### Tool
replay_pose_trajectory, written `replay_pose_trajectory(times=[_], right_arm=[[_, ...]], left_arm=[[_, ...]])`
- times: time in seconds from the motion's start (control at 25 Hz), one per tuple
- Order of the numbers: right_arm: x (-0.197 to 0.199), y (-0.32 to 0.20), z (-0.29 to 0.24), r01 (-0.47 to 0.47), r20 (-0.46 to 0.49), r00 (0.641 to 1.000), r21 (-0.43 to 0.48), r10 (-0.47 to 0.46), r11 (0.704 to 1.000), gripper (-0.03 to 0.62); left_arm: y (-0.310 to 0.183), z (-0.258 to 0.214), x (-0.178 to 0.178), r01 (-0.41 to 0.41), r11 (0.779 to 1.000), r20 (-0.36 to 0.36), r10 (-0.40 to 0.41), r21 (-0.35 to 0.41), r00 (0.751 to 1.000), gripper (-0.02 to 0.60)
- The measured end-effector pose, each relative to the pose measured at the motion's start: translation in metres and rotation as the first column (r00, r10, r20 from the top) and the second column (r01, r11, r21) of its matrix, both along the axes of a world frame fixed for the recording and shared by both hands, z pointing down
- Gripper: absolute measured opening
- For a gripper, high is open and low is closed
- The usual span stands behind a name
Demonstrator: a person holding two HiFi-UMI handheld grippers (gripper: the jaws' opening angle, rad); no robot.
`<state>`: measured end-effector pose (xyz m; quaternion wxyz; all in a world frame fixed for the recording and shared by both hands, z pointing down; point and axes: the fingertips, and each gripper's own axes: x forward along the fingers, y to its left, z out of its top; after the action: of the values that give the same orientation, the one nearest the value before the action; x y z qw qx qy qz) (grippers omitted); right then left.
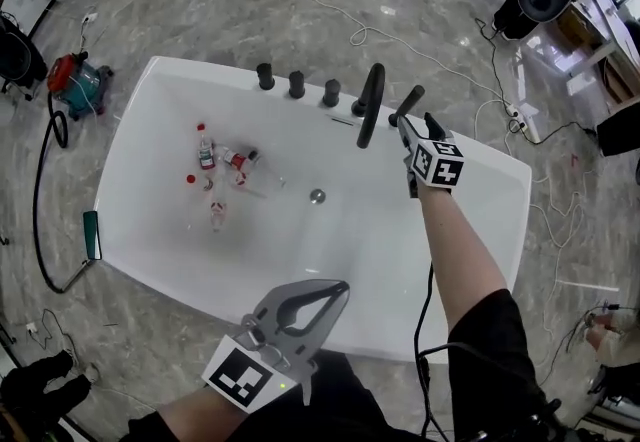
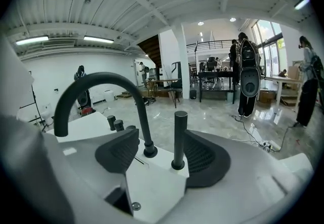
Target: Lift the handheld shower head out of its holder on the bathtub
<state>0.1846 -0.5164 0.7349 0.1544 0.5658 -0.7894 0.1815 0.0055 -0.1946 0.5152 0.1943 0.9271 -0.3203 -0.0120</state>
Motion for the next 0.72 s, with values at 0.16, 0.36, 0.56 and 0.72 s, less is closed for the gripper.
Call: replay_pose_trajectory(times=[0.16,0.36,0.56,0.72], right_arm=[[-0.004,-0.023,0.027,0.004,-0.07,0.998,-0.023,-0.005,1.0,0.25],[0.006,-0.052,0.052,-0.036,-0.123,0.992,-0.026,0.033,0.999,0.254],[0.011,-0.075,0.066,-0.059,-0.119,0.991,-0.027,0.056,0.998,0.253],[0.016,-0.086,0.069,-0.114,-0.077,0.991,-0.039,0.111,0.993,0.245]], left_arm=[[-0.006,0.017,-0.009,0.015,1.0,0.018,-0.015,-0.002,1.0,0.0],[-0.007,0.047,-0.015,0.018,1.0,0.032,-0.017,-0.023,0.999,0.0],[-0.007,0.071,-0.022,0.025,0.999,0.051,-0.023,-0.038,0.998,0.0],[-0.004,0.082,-0.027,0.028,0.999,0.069,-0.025,-0.04,0.997,0.0]])
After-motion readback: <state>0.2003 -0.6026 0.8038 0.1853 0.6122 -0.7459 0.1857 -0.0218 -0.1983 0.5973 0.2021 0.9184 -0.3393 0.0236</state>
